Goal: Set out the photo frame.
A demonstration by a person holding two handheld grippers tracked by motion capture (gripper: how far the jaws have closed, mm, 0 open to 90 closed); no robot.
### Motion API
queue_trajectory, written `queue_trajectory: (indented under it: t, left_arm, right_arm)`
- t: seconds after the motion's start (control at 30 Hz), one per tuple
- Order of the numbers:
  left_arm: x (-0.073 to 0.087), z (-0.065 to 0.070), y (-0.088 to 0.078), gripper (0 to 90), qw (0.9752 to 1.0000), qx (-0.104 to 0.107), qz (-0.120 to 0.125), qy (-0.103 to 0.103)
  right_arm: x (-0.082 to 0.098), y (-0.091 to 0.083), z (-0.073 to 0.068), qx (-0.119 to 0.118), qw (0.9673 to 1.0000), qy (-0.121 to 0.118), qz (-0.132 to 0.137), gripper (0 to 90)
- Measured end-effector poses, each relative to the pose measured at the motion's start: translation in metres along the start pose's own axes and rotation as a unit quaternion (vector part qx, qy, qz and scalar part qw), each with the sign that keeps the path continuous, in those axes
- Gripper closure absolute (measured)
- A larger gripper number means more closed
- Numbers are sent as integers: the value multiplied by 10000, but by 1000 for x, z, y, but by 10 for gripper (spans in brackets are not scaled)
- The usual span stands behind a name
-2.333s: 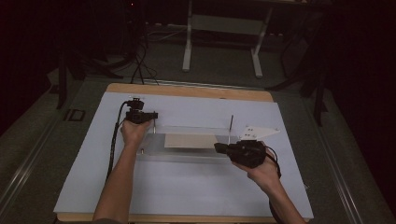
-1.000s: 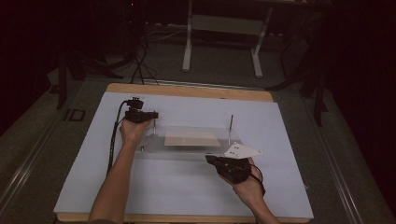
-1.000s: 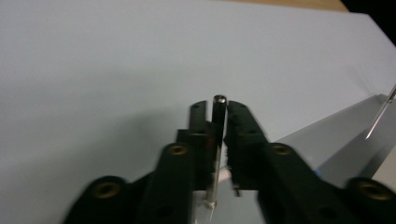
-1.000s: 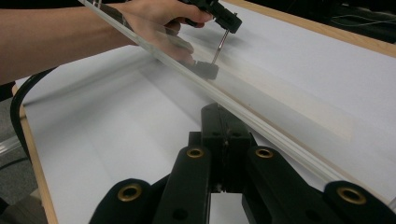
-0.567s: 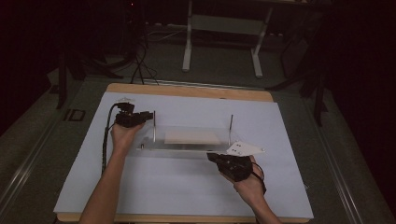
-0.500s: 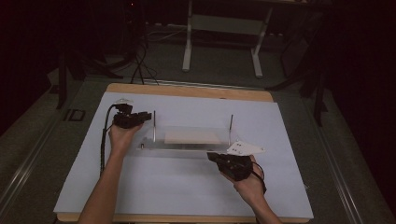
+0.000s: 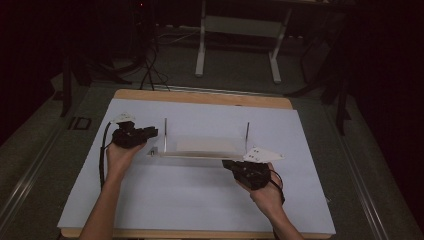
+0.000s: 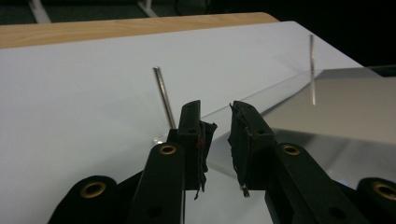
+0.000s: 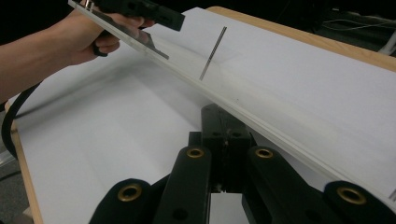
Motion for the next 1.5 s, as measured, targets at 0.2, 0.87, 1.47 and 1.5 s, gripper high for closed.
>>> queue_trajectory:
  t: [0.2, 0.87, 1.47, 1.5]
  left_arm:
    - [5, 8, -11, 690, 9998, 82, 116, 142]
    - [21, 21, -33, 596, 9980, 206, 279, 537]
    - [-2, 33, -25, 365, 9936, -40, 310, 1085]
    - [-4, 34, -23, 343, 9932, -50, 311, 1118]
  right_arm:
    - [-5, 0, 3, 13, 10000, 29, 35, 900]
    - [-23, 2, 12, 127, 9997, 72, 173, 900]
    - [-38, 6, 20, 192, 9992, 140, 316, 900]
    - [-38, 6, 21, 192, 9992, 158, 319, 900]
Point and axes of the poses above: each handheld gripper's, and its own axes: y roughly forward along the jaws, x roughly out of its underside, z roughly to its right, the point moved 5 cm from there along y, roughly forward along the jaws, and after that the axes turned 10 degrees about y, right-handed, at the moved point
